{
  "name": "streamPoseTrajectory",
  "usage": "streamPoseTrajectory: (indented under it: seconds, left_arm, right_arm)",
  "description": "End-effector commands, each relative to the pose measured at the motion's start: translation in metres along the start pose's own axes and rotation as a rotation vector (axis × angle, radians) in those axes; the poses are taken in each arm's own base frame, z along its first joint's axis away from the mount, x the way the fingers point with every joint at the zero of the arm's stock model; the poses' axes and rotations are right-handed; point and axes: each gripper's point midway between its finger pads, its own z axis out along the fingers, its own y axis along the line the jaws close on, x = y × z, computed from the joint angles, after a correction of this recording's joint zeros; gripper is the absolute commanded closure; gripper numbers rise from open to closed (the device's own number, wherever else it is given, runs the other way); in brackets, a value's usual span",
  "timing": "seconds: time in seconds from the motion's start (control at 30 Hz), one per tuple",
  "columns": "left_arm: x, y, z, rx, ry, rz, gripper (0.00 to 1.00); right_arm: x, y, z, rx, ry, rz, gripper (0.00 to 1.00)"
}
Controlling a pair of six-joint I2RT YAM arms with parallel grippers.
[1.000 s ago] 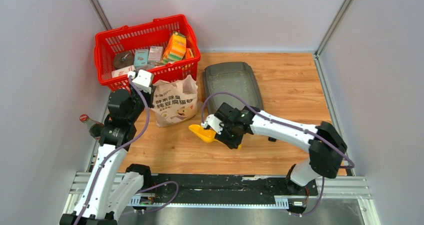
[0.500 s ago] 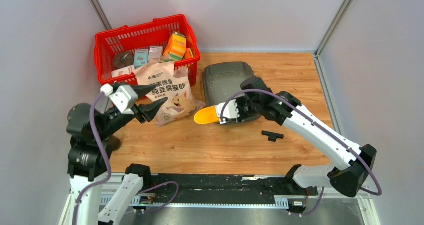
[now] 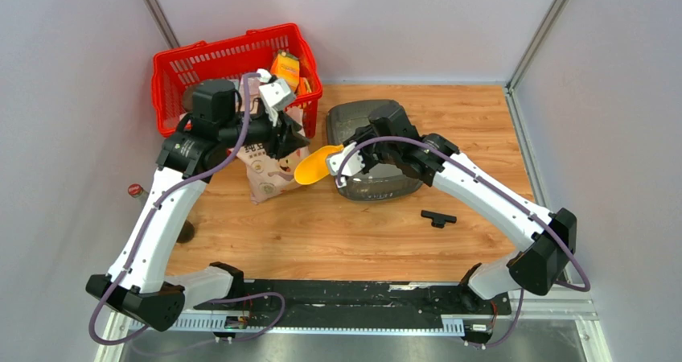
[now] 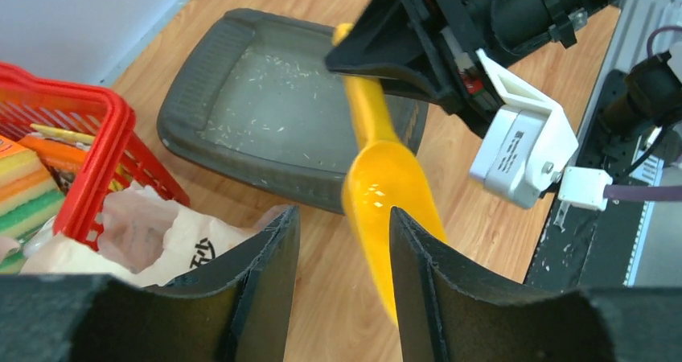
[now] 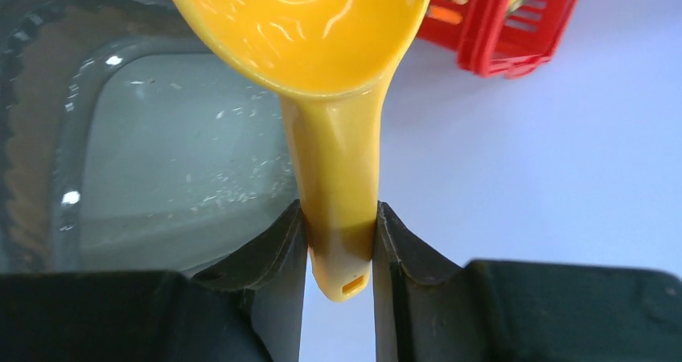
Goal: Fill the litter box with clean litter
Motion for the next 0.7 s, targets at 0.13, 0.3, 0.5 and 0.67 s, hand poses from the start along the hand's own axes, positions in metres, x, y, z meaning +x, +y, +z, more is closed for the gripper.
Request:
streamPoseTrajectory:
  seconds: [0.13,0.3,0.5,0.67]
  left_arm:
    - [0.006,-0.006,0.022,-0.056,0.034,0.191,0.48]
    - [0.017,0.020,0.026,-0.169,0.090,0.257,0.53]
    - [0.026,0.027,0.035,-0.171,0.122,0.278,0.59]
    - [0.034,0.017,0.044,-0.095,0.123,0.264,0.59]
  right_arm:
    - [-0.006,-0.066,-0.023,0.146,0.048,0.003,1.00]
    - [-0.010,-0.059,-0.022,0.124,0.024,0.004,1.00]
    - [-0.019,-0.057,-0.023,0.115,-0.024,0.021,1.00]
    - [-0.019,-0.060,-0.023,0.129,-0.027,0.048,1.00]
